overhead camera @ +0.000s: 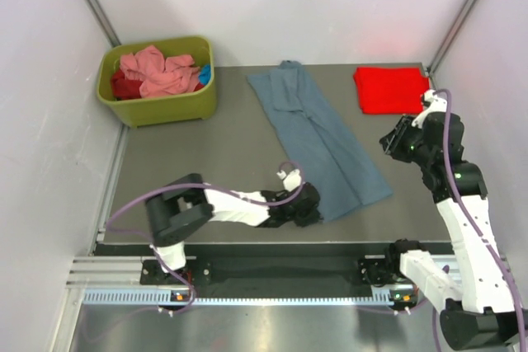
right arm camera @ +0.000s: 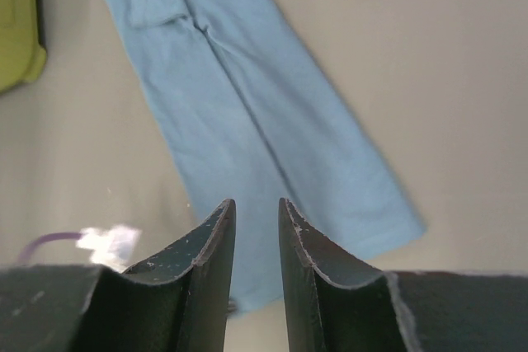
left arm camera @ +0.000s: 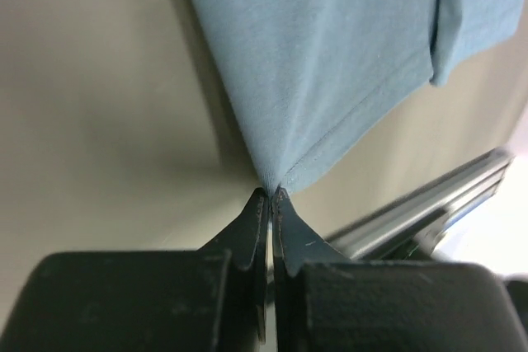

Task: Fold and stack the t-shirts
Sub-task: Fold the tshirt

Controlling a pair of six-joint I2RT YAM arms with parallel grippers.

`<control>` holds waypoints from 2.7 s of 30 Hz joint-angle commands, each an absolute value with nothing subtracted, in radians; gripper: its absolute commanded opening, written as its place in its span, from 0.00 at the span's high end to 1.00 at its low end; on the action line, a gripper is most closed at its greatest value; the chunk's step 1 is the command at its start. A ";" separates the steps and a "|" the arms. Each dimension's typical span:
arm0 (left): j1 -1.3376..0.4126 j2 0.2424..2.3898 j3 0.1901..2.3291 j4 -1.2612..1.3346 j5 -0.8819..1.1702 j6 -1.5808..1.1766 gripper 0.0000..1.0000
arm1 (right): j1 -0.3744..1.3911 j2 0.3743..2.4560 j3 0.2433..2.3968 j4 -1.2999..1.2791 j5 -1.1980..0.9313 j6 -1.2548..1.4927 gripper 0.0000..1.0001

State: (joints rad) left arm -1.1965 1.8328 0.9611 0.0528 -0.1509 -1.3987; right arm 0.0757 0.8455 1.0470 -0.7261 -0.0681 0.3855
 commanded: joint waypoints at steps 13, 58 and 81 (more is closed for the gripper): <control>-1.166 1.350 0.664 -0.408 -0.203 -1.322 1.00 | 0.214 0.966 0.856 -0.571 -0.190 0.456 0.70; -0.868 1.054 0.540 -0.526 0.097 -0.977 0.53 | 0.982 1.049 0.437 -0.494 0.089 0.988 0.67; -0.824 1.140 0.471 -0.383 0.222 -0.986 1.00 | 0.983 0.957 0.466 -0.563 0.133 0.971 1.00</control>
